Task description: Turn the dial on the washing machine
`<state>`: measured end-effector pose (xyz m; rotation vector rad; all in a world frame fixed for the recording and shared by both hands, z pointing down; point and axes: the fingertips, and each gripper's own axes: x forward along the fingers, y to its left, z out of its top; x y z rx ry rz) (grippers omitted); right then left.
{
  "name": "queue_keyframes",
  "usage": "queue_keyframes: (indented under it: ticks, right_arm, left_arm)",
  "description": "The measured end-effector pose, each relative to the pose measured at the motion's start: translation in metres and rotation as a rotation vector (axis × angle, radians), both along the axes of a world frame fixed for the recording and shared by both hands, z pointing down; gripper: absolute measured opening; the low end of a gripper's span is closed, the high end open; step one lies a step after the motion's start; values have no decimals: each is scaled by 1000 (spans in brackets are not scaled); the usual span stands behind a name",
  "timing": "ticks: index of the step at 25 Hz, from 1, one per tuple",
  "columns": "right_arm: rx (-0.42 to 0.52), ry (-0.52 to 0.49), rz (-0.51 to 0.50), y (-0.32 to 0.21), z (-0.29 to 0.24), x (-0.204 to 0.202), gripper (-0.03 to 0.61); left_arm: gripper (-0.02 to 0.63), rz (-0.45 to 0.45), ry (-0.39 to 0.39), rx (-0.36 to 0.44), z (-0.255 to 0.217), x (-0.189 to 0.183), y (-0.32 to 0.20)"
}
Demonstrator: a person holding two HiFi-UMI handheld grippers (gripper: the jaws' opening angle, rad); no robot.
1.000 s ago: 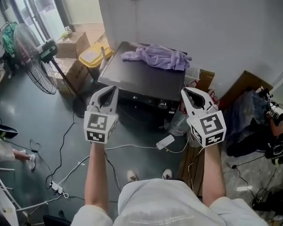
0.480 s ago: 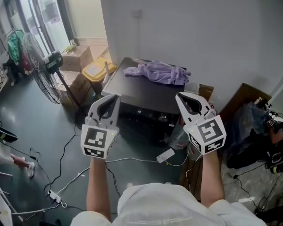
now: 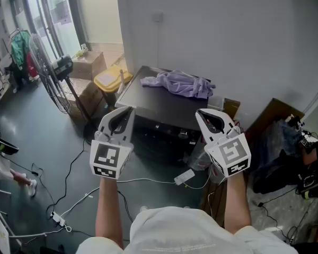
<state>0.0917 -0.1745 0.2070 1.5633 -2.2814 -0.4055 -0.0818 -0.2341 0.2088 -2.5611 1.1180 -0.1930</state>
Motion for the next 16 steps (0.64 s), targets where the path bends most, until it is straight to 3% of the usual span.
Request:
queue_keyframes:
  ticks: [16]
  right_arm:
    - [-33, -3, 17, -7, 13, 6, 12]
  left_arm:
    - [21, 46, -34, -25, 17, 12, 0]
